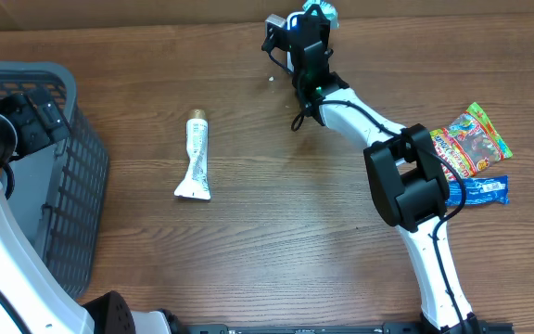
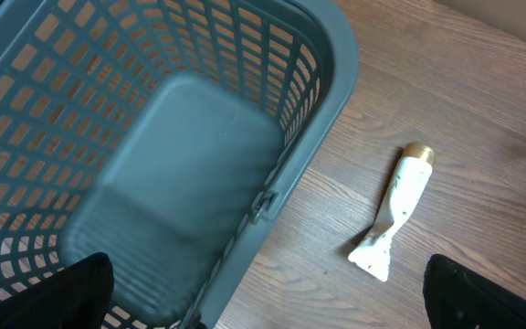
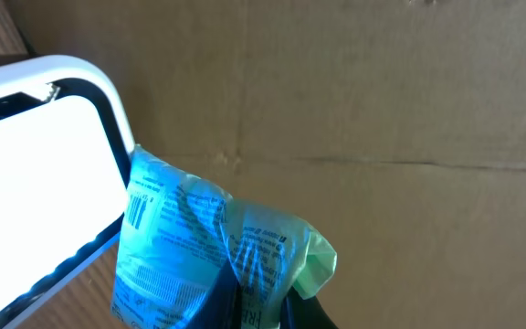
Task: Scan the item barcode
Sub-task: 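Hold the wipes pack barcode in front of the scanner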
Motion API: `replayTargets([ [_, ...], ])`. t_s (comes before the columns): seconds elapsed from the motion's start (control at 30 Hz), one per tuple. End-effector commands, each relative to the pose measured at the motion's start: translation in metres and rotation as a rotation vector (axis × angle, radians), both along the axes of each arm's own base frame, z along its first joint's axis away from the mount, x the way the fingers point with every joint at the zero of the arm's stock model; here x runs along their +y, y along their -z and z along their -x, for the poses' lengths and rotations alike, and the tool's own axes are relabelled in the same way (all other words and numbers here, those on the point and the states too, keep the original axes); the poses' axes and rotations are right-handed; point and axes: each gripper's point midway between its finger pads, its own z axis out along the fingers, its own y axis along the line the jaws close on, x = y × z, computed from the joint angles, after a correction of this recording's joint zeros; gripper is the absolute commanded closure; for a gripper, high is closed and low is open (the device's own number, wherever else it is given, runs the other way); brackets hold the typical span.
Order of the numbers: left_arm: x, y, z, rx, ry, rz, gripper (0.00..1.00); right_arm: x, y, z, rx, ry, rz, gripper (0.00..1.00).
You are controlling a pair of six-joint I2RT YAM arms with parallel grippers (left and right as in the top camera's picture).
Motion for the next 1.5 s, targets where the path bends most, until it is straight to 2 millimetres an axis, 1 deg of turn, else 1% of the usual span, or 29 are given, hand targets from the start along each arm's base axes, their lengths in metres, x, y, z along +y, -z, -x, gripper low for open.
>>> replayTargets([
  [0.0, 0.000, -0.004, 0.000, -0.018, -0.012, 0.005, 0.00, 0.014, -0.003, 0.009, -0.011, 0.013, -0.032, 0.96],
  [0.1, 0.000, -0.004, 0.000, -0.018, -0.011, 0.005, 0.00, 0.020, -0.003, 0.011, -0.009, 0.006, -0.031, 0.96],
  [0.3, 0.000, -0.004, 0.000, -0.018, -0.011, 0.005, 0.00, 0.020, 0.017, 0.017, 0.074, 0.002, 0.015, 0.96],
  [0.37, 0.000, -0.004, 0.000, -0.018, -0.012, 0.005, 0.00, 0.020, 0.018, 0.017, 0.081, 0.003, 0.020, 0.96],
  [0.6, 0.000, -0.004, 0.000, -0.018, -0.011, 0.005, 0.00, 0.021, 0.012, 0.016, 0.052, 0.002, 0.004, 0.96],
  [0.8, 0.000, -0.004, 0.000, -0.018, -0.012, 0.005, 0.00, 0.026, 0.011, 0.018, 0.050, -0.002, 0.005, 0.96],
  [0.97, 0.000, -0.004, 0.000, -0.018, -0.012, 0.005, 0.00, 0.027, 0.011, 0.018, 0.050, -0.002, 0.004, 0.96],
  [1.03, 0.000, -0.004, 0.000, -0.018, -0.012, 0.005, 0.01, 0.028, 0.006, 0.017, 0.028, -0.003, -0.008, 0.96],
  [1.07, 0.000, -0.004, 0.000, -0.018, -0.011, 0.005, 0.00, 0.028, -0.011, 0.015, -0.026, -0.002, -0.039, 0.96],
  [1.13, 0.000, -0.004, 0.000, -0.017, -0.012, 0.006, 0.00, 0.029, -0.036, 0.015, -0.098, -0.003, -0.082, 0.96],
  [1.23, 0.000, -0.004, 0.000, -0.017, -0.011, 0.005, 0.00, 0.026, -0.089, 0.019, -0.227, -0.003, -0.179, 0.96],
  [1.27, 0.000, -0.004, 0.000, -0.018, -0.011, 0.005, 0.00, 0.023, -0.109, 0.023, -0.268, 0.002, -0.212, 0.96],
  [1.33, 0.000, -0.004, 0.000, -0.018, -0.012, 0.005, 0.00, 0.015, -0.141, 0.030, -0.320, 0.025, -0.262, 0.96],
  [1.37, 0.000, -0.004, 0.000, -0.018, -0.012, 0.005, 0.00, 0.003, -0.170, 0.040, -0.367, 0.070, -0.325, 0.96],
  [1.4, 0.000, -0.004, 0.000, -0.017, -0.012, 0.005, 0.00, -0.006, -0.185, 0.047, -0.382, 0.105, -0.365, 0.96],
  [1.47, 0.000, -0.004, 0.000, -0.018, -0.012, 0.005, 0.00, -0.015, -0.196, 0.055, -0.364, 0.137, -0.419, 0.96],
])
